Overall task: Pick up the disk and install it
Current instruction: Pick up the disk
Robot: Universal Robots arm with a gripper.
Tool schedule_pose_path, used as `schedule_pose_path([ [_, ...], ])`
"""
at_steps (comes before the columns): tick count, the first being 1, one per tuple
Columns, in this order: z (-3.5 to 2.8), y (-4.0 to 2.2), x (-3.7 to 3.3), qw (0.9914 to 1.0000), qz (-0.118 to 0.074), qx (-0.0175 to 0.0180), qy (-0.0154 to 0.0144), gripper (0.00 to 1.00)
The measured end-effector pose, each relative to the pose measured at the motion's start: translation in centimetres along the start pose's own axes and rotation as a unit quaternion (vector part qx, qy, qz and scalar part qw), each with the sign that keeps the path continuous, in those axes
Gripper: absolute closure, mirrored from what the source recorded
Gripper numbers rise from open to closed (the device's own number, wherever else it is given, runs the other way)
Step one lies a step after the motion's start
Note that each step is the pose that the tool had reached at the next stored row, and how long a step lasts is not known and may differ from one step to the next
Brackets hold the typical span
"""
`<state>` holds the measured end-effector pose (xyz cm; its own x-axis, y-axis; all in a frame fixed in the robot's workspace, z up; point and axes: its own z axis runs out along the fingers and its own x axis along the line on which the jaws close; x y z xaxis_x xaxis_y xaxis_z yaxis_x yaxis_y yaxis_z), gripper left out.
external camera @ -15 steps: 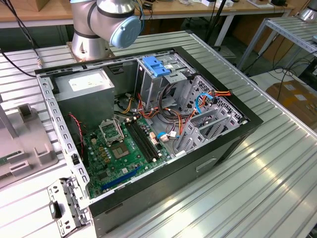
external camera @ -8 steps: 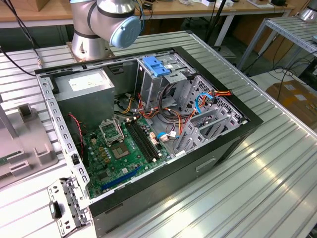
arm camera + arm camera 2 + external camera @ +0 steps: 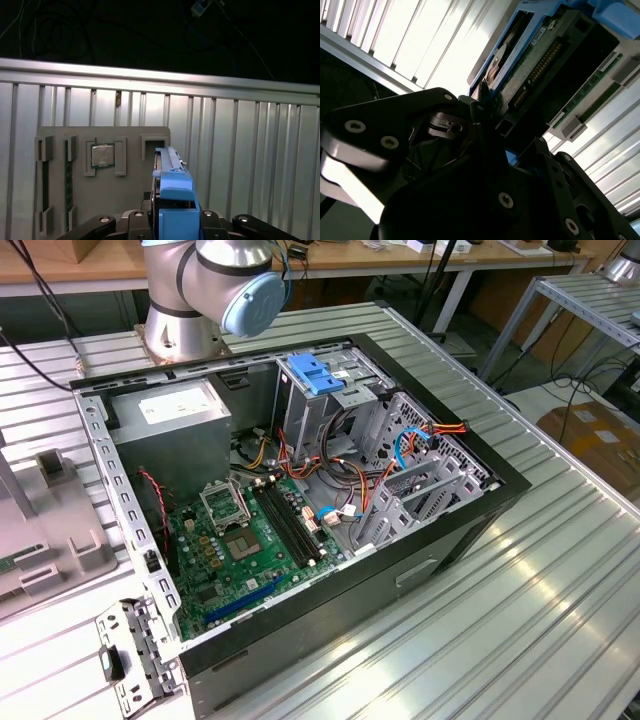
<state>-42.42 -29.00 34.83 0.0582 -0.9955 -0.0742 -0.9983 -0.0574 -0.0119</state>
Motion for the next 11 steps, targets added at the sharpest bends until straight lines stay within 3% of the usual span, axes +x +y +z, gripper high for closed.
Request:
schedule_pose_path([
  [11,-1.45,-0.02,-0.11,1.00000,0.000,0.0000,-0.0002,0.64],
])
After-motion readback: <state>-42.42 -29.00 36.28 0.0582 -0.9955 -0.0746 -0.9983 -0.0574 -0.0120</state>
